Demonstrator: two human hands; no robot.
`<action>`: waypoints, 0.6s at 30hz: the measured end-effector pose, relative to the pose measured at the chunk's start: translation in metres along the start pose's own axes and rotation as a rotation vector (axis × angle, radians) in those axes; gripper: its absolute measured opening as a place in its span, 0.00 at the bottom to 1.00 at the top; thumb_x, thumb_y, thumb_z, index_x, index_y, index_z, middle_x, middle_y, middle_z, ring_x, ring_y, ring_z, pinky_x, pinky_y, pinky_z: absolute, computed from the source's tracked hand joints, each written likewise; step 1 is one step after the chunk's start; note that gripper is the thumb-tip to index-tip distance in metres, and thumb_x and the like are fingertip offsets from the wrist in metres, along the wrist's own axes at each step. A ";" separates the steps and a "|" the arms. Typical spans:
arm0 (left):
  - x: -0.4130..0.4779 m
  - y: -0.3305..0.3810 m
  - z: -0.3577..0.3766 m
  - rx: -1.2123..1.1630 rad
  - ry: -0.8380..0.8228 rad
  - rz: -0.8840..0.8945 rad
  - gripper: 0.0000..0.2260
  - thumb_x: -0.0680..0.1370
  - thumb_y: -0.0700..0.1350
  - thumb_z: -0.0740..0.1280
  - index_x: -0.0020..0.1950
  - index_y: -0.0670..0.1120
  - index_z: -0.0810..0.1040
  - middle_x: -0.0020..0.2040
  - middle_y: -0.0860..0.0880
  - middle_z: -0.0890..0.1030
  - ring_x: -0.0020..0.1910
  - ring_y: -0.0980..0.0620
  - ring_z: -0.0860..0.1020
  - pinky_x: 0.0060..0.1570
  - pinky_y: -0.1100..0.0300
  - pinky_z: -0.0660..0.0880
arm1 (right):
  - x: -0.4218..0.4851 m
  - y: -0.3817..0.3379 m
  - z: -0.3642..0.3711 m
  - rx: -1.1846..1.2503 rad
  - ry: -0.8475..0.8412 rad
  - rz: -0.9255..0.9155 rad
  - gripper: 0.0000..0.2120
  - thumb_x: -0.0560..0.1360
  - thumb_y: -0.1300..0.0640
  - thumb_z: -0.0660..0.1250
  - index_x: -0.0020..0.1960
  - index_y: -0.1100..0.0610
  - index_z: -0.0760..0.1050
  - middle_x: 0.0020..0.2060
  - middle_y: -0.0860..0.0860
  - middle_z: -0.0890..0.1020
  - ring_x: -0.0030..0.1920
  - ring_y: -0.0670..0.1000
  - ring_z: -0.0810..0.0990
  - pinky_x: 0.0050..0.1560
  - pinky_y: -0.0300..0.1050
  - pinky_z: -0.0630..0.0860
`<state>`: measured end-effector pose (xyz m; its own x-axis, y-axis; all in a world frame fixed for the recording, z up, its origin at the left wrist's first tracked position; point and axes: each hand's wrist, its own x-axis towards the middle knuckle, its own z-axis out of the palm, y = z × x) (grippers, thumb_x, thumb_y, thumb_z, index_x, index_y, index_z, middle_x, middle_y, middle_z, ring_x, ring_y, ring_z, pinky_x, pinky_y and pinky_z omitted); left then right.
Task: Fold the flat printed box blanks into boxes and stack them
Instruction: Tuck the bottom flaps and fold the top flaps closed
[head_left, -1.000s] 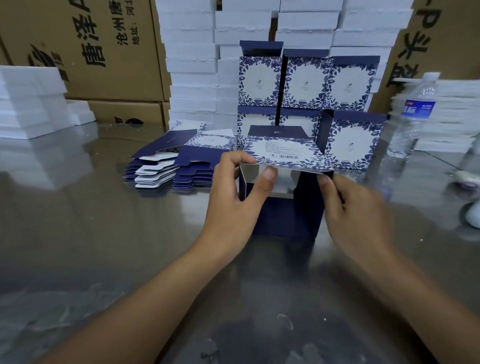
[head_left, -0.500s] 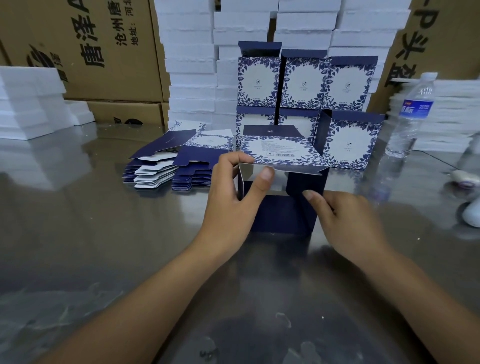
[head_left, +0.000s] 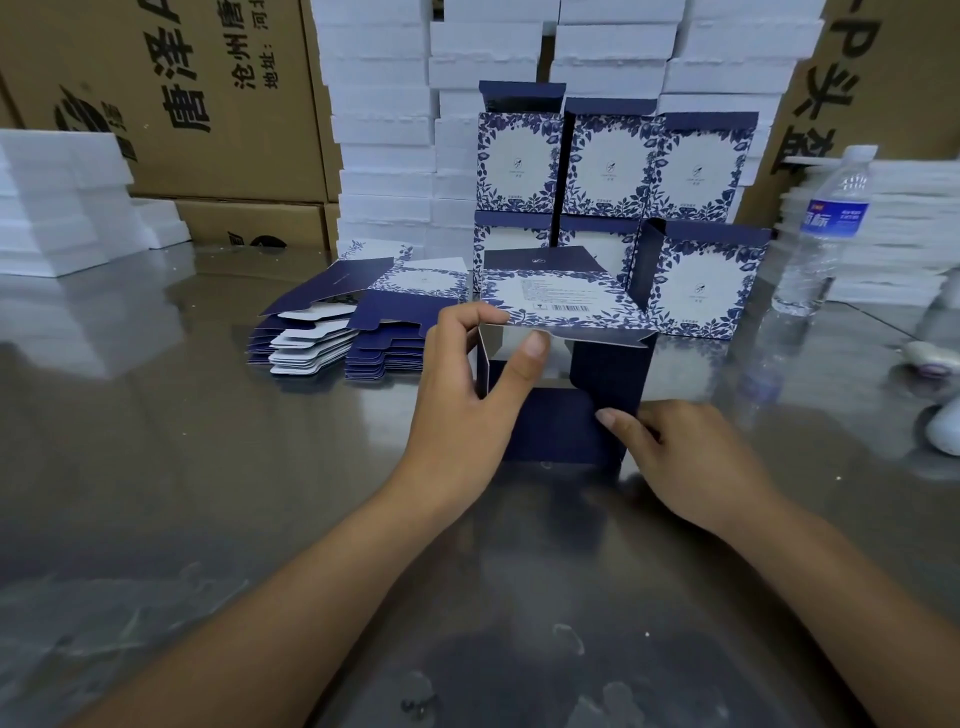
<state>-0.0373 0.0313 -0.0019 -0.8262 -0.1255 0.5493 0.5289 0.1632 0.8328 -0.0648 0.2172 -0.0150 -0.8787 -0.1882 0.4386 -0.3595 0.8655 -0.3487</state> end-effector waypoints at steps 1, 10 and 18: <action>0.000 0.000 0.000 -0.005 0.004 0.003 0.11 0.72 0.60 0.63 0.51 0.60 0.68 0.52 0.58 0.72 0.53 0.66 0.71 0.52 0.73 0.65 | 0.000 0.000 -0.001 -0.009 -0.018 0.019 0.26 0.77 0.41 0.57 0.25 0.54 0.61 0.22 0.48 0.67 0.27 0.50 0.69 0.26 0.44 0.60; 0.002 0.000 -0.002 -0.039 0.029 0.007 0.10 0.72 0.60 0.62 0.49 0.58 0.69 0.46 0.60 0.72 0.42 0.70 0.70 0.43 0.79 0.65 | -0.004 0.000 -0.003 -0.134 -0.085 0.031 0.25 0.77 0.41 0.59 0.27 0.55 0.64 0.25 0.47 0.70 0.30 0.52 0.69 0.27 0.43 0.60; 0.013 0.001 -0.010 -0.144 0.167 -0.043 0.09 0.76 0.57 0.61 0.47 0.53 0.69 0.35 0.73 0.75 0.39 0.76 0.72 0.38 0.82 0.64 | -0.006 -0.005 -0.002 -0.018 -0.086 -0.072 0.22 0.75 0.41 0.62 0.28 0.51 0.65 0.22 0.46 0.69 0.27 0.44 0.68 0.28 0.43 0.63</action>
<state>-0.0455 0.0204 0.0070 -0.8115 -0.2916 0.5064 0.5258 0.0140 0.8505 -0.0574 0.2148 -0.0139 -0.8746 -0.2890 0.3894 -0.4180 0.8562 -0.3035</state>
